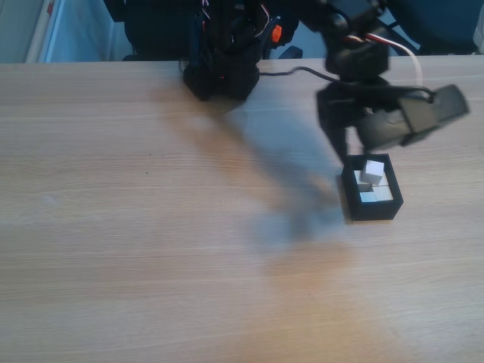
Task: Pick blocks and place them in the box.
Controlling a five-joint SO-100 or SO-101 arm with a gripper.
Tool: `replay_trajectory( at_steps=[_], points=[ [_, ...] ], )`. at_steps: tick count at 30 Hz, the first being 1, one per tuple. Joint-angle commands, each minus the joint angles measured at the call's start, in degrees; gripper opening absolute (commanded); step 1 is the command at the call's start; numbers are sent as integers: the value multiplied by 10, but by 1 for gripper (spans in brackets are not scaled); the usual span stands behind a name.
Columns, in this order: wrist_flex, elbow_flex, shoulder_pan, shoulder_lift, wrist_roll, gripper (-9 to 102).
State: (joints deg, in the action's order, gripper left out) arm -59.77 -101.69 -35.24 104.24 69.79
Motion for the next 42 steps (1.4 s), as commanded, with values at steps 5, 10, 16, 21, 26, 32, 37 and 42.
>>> replay_trajectory(
  at_steps=[5,10,16,21,26,32,37,42],
  points=[
    [-42,-169,88,226,114,0],
    [-109,-211,137,322,112,0],
    [-115,-243,195,401,134,0],
    [-66,-343,248,509,201,0],
    [-70,-452,286,617,200,0],
    [-93,-656,324,817,216,0],
    [-96,-758,336,911,211,0],
    [-50,-823,333,911,210,0]
  ],
)
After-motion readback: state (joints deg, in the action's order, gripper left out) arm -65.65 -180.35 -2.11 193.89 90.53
